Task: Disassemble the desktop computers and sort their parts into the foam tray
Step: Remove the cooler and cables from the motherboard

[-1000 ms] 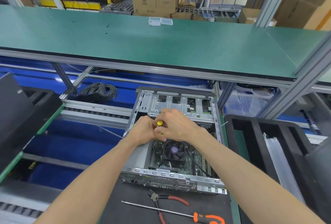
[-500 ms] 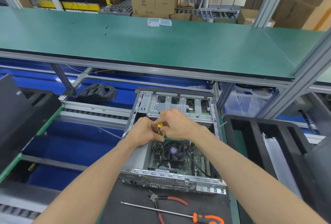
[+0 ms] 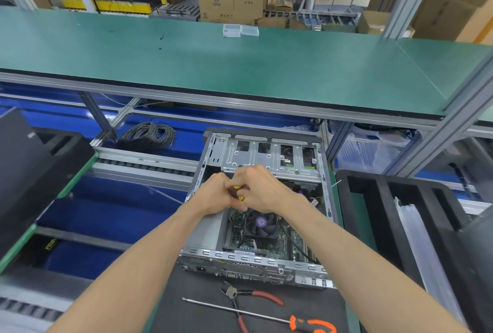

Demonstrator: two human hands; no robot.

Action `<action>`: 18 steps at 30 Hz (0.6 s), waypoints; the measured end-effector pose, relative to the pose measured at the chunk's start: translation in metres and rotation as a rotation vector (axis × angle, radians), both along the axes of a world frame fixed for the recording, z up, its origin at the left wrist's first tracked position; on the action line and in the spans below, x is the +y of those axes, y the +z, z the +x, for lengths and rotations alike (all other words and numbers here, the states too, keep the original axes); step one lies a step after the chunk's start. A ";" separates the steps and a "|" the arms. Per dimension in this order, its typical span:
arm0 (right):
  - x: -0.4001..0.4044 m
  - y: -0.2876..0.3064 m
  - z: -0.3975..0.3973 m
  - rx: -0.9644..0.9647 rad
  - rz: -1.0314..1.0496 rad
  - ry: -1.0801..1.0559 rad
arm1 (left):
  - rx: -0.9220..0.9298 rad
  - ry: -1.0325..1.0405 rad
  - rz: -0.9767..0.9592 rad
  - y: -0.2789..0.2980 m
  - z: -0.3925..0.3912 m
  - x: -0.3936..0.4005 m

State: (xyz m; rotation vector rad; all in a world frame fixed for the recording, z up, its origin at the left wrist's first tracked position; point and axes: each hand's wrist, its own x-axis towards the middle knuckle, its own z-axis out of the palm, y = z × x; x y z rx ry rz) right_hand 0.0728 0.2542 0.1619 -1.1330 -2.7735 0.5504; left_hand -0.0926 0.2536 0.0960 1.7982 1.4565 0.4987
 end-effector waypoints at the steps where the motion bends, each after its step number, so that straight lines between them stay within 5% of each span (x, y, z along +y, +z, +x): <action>1: 0.001 0.001 0.002 0.003 -0.015 -0.001 | 0.001 0.023 0.008 -0.001 0.001 0.000; 8: -0.002 -0.010 0.000 0.095 0.077 -0.188 | 0.039 0.030 -0.018 -0.001 0.005 0.002; 18: 0.000 0.001 0.013 0.081 -0.011 -0.033 | -0.017 0.055 -0.038 0.003 0.006 -0.001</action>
